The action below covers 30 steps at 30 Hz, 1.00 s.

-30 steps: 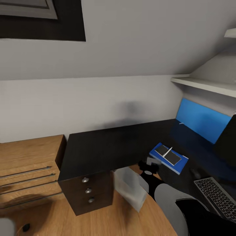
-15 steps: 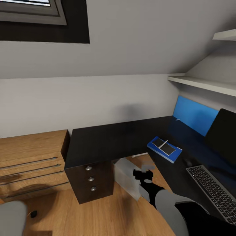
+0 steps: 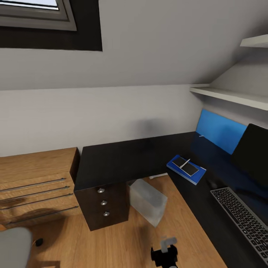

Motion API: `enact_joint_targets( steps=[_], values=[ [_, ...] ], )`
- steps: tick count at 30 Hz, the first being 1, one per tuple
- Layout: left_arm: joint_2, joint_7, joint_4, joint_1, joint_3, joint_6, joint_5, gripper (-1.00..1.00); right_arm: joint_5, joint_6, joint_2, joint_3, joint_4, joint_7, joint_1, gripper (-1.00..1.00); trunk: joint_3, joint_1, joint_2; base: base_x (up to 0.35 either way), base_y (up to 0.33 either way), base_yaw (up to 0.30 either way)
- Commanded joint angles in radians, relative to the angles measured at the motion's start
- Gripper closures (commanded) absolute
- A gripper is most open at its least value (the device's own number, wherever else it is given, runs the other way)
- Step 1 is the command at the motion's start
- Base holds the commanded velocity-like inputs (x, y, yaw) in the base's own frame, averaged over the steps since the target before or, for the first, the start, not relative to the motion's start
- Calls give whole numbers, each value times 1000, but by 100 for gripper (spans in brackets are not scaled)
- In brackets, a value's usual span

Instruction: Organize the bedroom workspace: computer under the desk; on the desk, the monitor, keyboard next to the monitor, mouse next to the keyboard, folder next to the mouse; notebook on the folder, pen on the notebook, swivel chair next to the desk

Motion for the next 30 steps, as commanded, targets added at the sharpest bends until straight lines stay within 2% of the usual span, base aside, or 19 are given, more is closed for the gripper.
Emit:
enact_joint_targets(
  steps=[1, 3, 9, 13, 18, 19, 21, 30],
  values=[
    [2, 7, -2, 0, -9, -4, 10, -100, 8, -2, 0, 4, 2, -8, -1, -100, 2, -3, 6, 0, 0, 0],
    [1, 7, -1, 0, -9, -3, 11, -100, 14, -9, 0, 3, 3, -7, 41, -100, 8, -11, 20, 0, 0, 0],
    [2, 8, -2, 0, -8, -3, 11, -100, 16, -13, 0, 1, 4, -6, 84, -100, 27, -34, 62, 0, 0, 0],
    [2, 8, -2, 0, -8, -3, 11, -100, 12, -14, -22, 1, 4, 6, 109, -100, 39, -49, 90, 0, 0, 0],
    [1, 8, -1, 0, -8, 0, 12, -100, 10, -32, -36, 1, 4, 53, 130, -100, 55, -69, 125, 0, 0, 0],
    [1, 7, -2, 0, -8, 1, 12, -100, 11, -40, -37, 1, 4, 60, 132, -100, 55, -69, 125, 0, 0, 0],
    [1, 7, -1, 0, -8, 2, 13, -100, 11, -102, -40, 2, 4, 83, 138, -100, 55, -69, 125, 0, 0, 0],
    [2, 4, 3, 0, -8, 10, 14, -100, 10, -166, -41, 1, 4, 90, 140, -100, 55, -69, 125, 0, 0, 0]
  ],
)
